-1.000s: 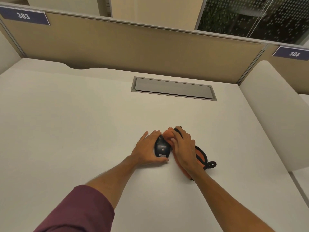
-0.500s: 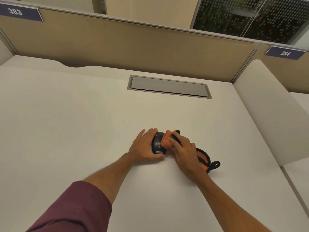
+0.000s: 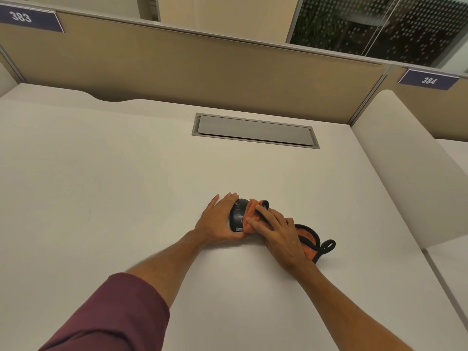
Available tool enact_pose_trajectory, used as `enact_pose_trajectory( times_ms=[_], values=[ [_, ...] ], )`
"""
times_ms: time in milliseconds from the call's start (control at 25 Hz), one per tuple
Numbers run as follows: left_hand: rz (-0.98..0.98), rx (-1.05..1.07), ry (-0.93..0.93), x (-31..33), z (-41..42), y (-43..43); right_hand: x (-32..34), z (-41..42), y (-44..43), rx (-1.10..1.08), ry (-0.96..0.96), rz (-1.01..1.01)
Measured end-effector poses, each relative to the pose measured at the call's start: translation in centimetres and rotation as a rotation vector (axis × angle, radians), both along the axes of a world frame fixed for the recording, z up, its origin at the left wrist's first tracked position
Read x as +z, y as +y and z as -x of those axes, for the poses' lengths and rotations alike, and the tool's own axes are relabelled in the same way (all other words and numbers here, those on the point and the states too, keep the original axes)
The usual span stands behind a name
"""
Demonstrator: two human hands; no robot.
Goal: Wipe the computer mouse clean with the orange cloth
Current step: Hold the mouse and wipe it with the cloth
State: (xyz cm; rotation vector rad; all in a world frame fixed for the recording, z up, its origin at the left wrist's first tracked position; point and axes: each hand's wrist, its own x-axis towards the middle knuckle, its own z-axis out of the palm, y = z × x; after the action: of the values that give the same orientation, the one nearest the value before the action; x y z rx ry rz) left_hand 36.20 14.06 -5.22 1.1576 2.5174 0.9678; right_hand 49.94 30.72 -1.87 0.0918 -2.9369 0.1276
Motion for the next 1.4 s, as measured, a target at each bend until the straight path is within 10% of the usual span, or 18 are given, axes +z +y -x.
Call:
enact_pose_trajectory(
  times_ms=[1400],
  values=[
    [0.007,-0.007,-0.012,-0.2,0.0,0.0,-1.2,-0.9,0.5,0.052,0.104,-0.024]
  ],
)
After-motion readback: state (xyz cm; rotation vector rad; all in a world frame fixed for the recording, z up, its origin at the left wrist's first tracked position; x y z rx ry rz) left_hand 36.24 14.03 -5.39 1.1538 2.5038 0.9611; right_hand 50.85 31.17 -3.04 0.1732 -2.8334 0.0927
